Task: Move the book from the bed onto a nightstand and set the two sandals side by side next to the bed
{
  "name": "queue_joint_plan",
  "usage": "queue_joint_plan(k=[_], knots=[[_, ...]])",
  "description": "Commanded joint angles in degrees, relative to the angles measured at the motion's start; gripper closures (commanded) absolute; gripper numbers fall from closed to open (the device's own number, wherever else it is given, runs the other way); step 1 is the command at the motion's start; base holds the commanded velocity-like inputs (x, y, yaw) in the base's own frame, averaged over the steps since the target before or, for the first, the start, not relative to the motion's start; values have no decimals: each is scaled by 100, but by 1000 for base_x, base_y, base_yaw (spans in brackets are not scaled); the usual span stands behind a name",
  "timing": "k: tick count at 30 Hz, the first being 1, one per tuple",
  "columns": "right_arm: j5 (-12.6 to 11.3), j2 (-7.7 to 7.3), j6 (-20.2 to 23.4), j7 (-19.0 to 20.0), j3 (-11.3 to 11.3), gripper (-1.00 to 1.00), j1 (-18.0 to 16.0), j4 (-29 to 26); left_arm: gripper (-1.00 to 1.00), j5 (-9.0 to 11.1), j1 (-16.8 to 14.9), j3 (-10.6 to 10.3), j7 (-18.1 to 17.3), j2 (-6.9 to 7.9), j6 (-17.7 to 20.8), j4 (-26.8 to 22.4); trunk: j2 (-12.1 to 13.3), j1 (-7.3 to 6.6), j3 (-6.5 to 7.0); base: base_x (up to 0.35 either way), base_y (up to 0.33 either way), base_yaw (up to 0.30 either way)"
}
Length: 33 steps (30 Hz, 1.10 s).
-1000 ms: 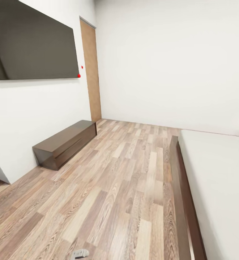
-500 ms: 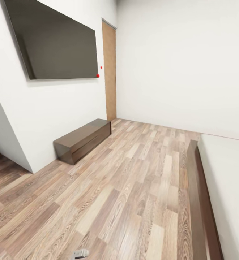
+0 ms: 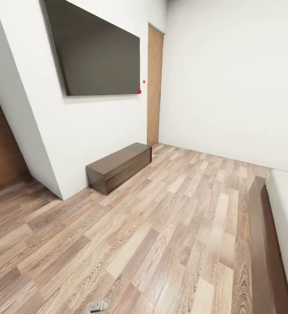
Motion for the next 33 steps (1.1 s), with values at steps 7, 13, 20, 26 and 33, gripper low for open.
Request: queue_joint_plan(k=[7, 13, 20, 26, 33], knots=[[-58, -4, 57, 24, 1, -100, -7, 13, -100, -2, -5, 9, -15, 1, -24, 9, -3, -1, -5, 0, 0, 289], [-58, 0, 57, 24, 1, -100, -7, 13, -100, -2, -5, 8, -15, 0, -24, 8, -3, -1, -5, 0, 0, 289], [-58, 0, 57, 24, 1, -100, -7, 13, -100, -2, -5, 8, -15, 1, -24, 9, -3, -1, -5, 0, 0, 228], [-58, 0, 57, 24, -3, -100, -7, 13, -100, -2, -5, 8, -16, 1, -25, 11, -3, -1, -5, 0, 0, 24], [-58, -7, 49, 16, -7, -100, -7, 13, -100, -2, -5, 9, -16, 1, -28, 8, -3, -1, -5, 0, 0, 3]])
